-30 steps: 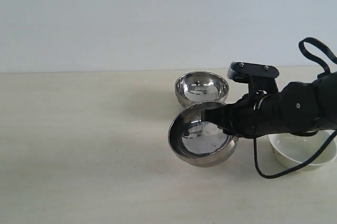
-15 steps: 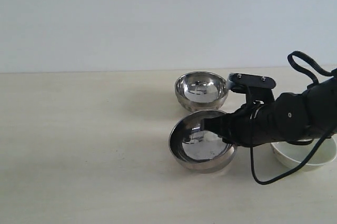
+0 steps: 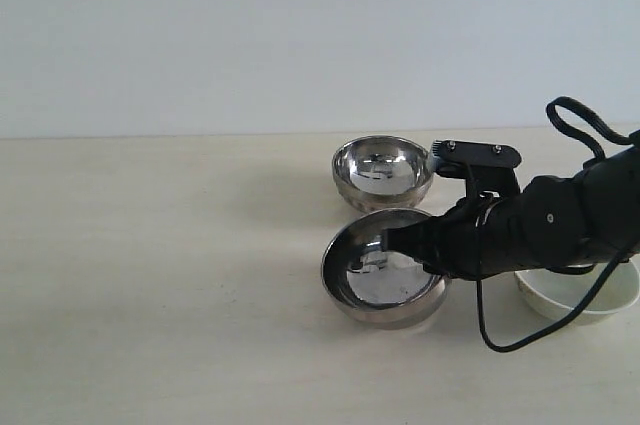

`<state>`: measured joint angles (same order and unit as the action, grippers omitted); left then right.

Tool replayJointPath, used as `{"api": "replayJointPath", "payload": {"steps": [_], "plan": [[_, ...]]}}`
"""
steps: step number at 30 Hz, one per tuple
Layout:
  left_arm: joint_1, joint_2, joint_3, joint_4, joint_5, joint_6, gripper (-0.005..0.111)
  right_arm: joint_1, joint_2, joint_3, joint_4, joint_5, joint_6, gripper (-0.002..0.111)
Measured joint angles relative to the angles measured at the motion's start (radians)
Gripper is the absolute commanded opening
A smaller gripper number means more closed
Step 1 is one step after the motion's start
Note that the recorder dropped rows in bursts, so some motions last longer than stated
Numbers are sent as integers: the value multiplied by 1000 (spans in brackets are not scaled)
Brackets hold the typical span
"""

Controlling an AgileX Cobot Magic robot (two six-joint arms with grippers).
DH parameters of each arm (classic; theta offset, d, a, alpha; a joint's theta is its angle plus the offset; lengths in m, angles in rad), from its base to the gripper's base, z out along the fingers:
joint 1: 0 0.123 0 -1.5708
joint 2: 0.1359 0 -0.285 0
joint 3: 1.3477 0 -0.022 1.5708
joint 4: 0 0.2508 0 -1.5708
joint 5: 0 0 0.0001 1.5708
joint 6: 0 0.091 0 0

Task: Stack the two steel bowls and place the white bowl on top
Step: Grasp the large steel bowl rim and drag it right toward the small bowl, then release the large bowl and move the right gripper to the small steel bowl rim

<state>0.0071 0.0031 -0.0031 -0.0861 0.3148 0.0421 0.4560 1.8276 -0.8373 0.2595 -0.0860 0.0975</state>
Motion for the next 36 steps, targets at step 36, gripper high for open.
{"api": "replayJointPath", "payload": {"steps": [36], "plan": [[0,0,0,0,0,0,4,0,-136,0,10,-188,-63,57]]}}
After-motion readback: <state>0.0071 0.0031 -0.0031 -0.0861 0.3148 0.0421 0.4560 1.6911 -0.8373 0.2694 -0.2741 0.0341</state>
